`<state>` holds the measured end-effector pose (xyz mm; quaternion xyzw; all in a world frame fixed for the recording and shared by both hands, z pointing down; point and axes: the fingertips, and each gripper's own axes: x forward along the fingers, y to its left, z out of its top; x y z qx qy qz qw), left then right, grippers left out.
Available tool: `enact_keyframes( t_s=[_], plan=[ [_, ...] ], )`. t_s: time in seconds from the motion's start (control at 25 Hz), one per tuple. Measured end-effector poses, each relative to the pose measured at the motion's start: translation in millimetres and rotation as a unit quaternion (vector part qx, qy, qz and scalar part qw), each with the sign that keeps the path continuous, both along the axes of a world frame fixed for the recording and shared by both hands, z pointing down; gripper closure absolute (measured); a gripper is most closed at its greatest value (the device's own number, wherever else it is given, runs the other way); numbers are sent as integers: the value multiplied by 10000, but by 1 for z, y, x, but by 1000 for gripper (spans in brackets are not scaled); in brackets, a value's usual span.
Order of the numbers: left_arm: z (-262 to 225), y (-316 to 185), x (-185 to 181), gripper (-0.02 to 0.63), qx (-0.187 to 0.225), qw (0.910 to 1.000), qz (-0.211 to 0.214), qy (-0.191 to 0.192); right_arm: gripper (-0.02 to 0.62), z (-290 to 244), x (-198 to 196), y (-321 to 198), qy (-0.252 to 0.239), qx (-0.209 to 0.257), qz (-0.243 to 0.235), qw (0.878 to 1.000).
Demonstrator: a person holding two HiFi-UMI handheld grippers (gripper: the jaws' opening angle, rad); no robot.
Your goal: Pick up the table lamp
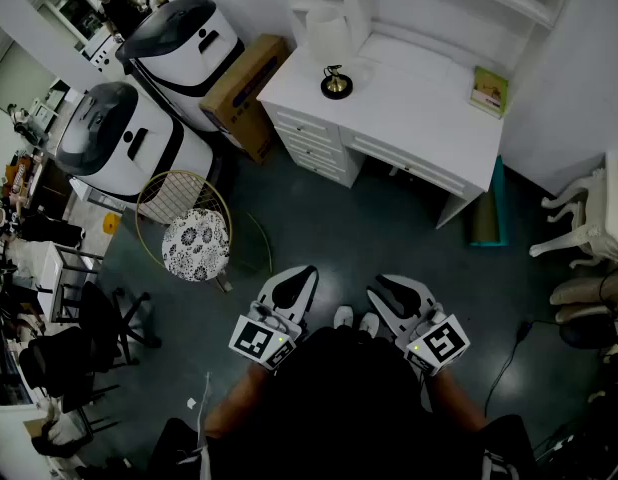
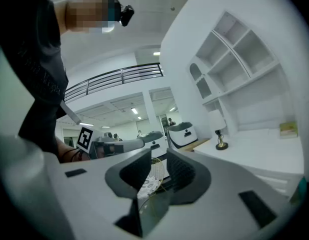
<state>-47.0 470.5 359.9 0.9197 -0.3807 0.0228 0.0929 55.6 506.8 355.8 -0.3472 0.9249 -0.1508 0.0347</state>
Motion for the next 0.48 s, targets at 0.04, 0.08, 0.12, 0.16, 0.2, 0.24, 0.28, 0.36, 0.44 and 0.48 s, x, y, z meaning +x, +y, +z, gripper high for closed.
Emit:
enact_keyframes(
  t_s=[0.04,0.08,0.12,0.16,0.2,0.24,0.28,0.36,0.44,0.48],
  plan=[
    [-1,-6,3,588,166,9998,0,-89,503,-1,0,-6,168,153,-51,9997],
    [-2,-11,5,588,316,9994,-4,-161,503,-2,0,-11,324,288,-101,9990],
    [-3,-14,7,588,436,9988,-10,-200,503,-2,-1,-14,451,398,-148,9981],
    [-5,-15,9,588,517,9985,-17,-199,503,-2,-1,-16,539,484,-190,9972],
    [-7,-14,10,588,557,9983,-24,-178,503,-2,-2,-17,584,552,-227,9965],
    [-8,-13,10,588,570,9982,-35,-160,503,-3,-3,-17,591,611,-255,9961],
    [-8,-12,10,588,567,9983,-55,-153,503,-4,-4,-17,565,670,-273,9958],
    [-7,-12,8,586,554,9982,-119,-176,503,-10,-3,-18,456,782,-276,9955],
    [-9,-10,6,588,560,9981,-183,-190,503,-11,-1,-19,341,816,-251,9958],
    [-10,-8,5,588,555,9981,-225,-169,503,-10,0,-20,303,782,-243,9962]
  ],
)
